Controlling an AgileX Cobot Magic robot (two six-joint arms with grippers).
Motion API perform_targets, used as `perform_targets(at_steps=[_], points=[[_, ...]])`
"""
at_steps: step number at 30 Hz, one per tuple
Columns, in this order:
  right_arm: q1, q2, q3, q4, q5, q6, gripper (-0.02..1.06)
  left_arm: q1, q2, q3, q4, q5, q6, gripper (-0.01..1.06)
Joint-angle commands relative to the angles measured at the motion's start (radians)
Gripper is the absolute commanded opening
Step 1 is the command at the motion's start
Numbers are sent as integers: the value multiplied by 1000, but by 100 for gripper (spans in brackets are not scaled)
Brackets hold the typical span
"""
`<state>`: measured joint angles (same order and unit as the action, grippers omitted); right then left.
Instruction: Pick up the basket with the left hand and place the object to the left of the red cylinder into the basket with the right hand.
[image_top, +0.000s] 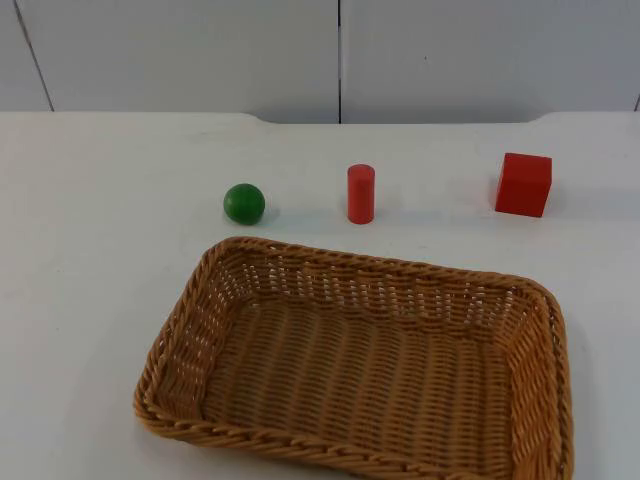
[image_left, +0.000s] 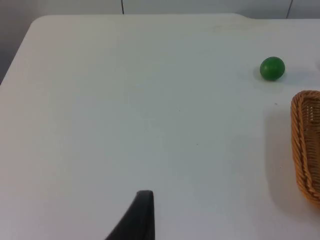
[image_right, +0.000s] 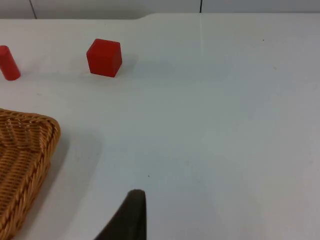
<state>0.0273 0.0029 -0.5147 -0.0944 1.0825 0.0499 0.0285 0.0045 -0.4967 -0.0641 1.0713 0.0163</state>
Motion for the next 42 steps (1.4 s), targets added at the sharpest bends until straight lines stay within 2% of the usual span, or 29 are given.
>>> perform_targets(at_steps=[1,25,30,35,42], points=[[-5,-3,2,16,-3,-19,105,-3,-4,3,1,2,-2,105],[-5,-2,-20,29,-9,-36,105,-3,5,3,3,-1,-2,105],[-5,136,-91,29,-27,-43,105,-3,130,-32,-17,-24,-2,105],[-5,369,-188,29,-104,-43,105,-3,390,-133,-37,-59,-2,105],[-5,599,-250,46,-179,-43,105,-3,666,-226,-44,-80,-2,105]])
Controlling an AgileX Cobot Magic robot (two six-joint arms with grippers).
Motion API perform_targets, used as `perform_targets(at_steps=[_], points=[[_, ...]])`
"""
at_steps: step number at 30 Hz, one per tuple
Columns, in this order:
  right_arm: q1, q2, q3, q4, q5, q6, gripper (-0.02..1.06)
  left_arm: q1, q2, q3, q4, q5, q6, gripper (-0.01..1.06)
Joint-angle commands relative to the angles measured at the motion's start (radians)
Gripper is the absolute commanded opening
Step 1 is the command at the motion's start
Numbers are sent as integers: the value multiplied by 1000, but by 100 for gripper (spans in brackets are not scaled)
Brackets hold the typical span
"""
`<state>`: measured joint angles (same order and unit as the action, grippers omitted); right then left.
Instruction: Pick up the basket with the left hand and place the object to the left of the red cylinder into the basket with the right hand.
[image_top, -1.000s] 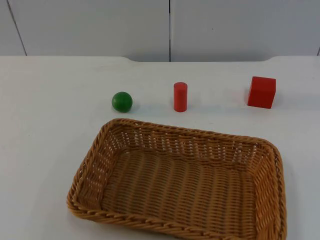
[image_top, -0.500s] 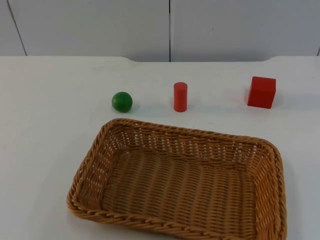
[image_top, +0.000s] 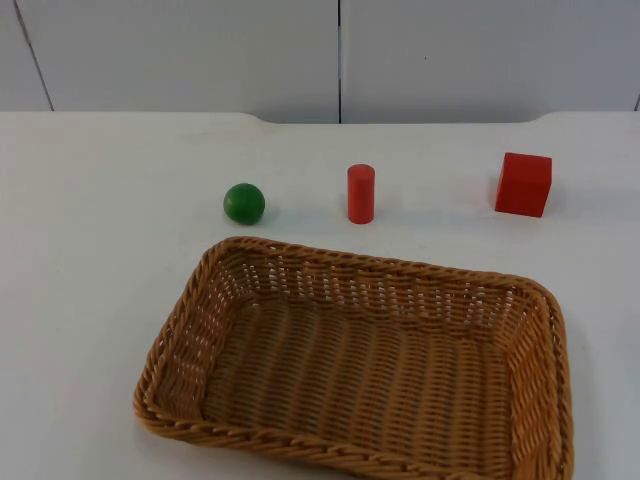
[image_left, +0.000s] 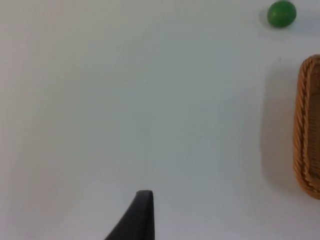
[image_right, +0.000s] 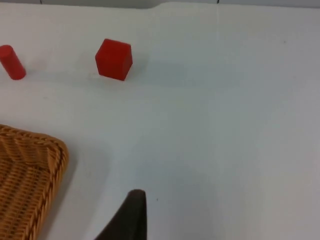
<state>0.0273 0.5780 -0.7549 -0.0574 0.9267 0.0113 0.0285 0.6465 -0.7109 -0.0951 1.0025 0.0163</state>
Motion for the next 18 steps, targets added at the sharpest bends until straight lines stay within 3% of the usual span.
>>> perform_targets(at_steps=[1,10,18], points=[[-5,66,-10,11,-39,-4,105,-3,99,-23,-25,-23,-2,105],[-5,325,-10,13,-84,-4,105,-3,384,-23,-60,-83,43,105],[-5,354,-10,15,-86,-4,105,-3,454,-23,-151,-119,118,105]])
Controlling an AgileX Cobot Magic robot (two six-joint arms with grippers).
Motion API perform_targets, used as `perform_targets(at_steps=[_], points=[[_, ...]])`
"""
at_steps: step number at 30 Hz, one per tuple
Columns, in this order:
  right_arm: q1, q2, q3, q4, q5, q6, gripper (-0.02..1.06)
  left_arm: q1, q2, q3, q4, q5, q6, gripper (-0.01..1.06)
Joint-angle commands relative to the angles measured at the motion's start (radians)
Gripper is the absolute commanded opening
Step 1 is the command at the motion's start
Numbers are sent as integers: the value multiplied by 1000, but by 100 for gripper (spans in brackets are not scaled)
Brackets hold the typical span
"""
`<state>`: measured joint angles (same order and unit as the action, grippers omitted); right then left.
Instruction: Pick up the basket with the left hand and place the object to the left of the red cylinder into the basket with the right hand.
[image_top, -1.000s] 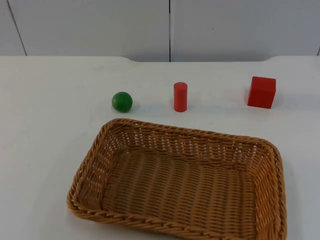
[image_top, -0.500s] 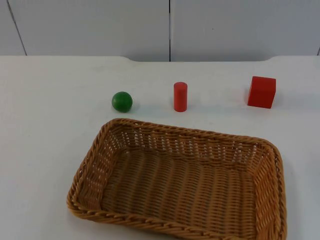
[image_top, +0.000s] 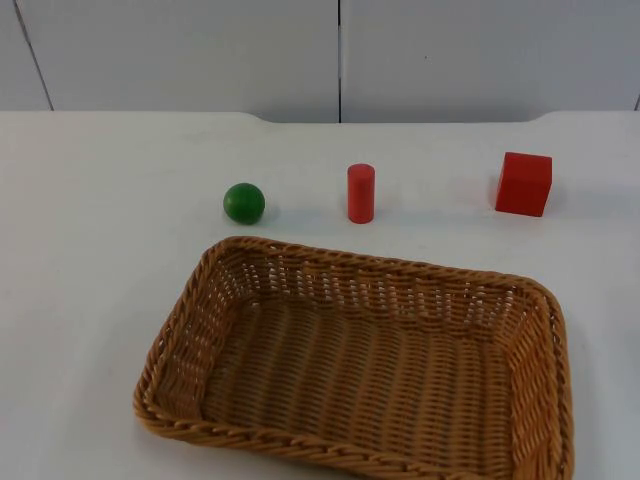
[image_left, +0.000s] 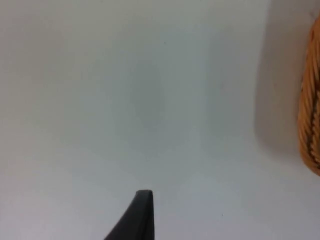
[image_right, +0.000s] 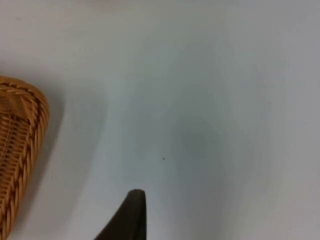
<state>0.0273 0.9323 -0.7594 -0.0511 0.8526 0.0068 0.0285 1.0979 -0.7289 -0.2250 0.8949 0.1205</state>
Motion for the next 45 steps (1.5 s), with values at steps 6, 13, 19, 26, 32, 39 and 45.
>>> perform_targets(at_steps=[6,13,19,26,32,39,45], points=[[-5,0,-6,15,-13,0,105,-8,100,-13,-88,-42,85,105],[-5,0,-6,28,-13,0,105,-127,352,-93,-105,-82,111,105],[-5,0,-6,30,-10,0,105,-217,531,-214,-107,-107,111,105],[-5,0,-6,30,-10,0,105,-277,776,-383,-110,-112,127,105],[-5,0,-6,28,-3,-19,105,-299,886,-433,-166,-117,170,105],[-5,0,-6,10,-3,-21,105,-312,975,-434,-238,-141,235,88],[-5,0,-6,10,-3,-21,105,-312,1006,-432,-269,-160,243,46]])
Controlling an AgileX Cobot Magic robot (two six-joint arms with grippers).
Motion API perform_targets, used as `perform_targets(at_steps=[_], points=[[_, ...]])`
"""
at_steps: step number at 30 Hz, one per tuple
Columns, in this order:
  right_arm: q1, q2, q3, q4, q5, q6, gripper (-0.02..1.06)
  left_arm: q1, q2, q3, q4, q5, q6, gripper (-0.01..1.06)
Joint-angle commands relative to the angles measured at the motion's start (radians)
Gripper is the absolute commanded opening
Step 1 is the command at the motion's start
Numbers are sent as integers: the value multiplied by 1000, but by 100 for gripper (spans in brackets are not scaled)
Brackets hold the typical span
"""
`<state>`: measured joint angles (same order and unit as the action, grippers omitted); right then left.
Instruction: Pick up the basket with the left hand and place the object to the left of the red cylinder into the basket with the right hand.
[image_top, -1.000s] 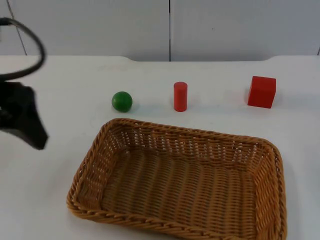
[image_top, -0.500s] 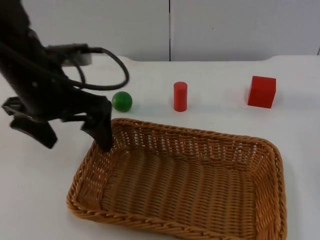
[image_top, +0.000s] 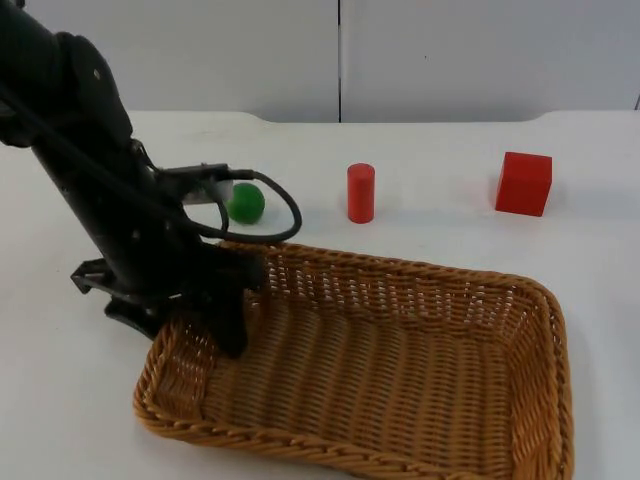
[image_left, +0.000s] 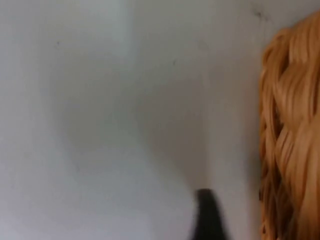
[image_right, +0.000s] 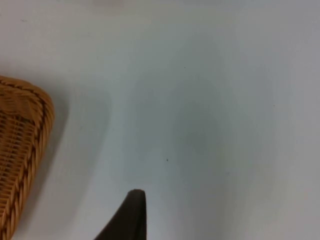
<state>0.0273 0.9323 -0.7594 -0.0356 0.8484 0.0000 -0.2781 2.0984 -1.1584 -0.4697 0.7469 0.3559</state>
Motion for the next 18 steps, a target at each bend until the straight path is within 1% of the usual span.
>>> perform_targets(at_steps=[1,2,3,4,5,6,7,9,10,14,16,17,18], points=[[-5,0,-6,-6,1,-15,105,-5,7,-2,-27,-12,7,42],[-5,0,-6,-14,-1,-15,105,-5,13,-2,-27,-14,7,29],[-5,0,-6,-15,-3,-15,105,-5,13,-2,-27,-14,6,24],[-5,0,-6,-15,-3,-15,105,-5,13,-2,-27,-14,6,24],[-5,0,-6,-32,-6,-15,105,-5,13,-2,-29,-12,4,15],[-5,0,-6,-41,-7,-15,105,-5,13,-2,-37,-2,4,5],[-5,0,-6,-41,-7,-15,105,-5,8,-4,-46,6,4,0],[-5,0,-6,-40,-13,-15,105,-1,-6,-4,-56,36,2,0],[-5,0,-6,-40,-13,-15,105,-1,-6,-4,-56,36,2,0],[-5,0,-6,-32,-19,-15,105,2,-98,-2,0,120,-11,0],[-5,0,-6,-26,-19,-15,105,4,-112,-2,12,129,-19,0],[-5,0,-6,-17,-19,-15,105,20,-151,9,17,146,-24,0],[-5,0,-6,-9,-17,-19,105,40,-185,26,12,142,-24,0]])
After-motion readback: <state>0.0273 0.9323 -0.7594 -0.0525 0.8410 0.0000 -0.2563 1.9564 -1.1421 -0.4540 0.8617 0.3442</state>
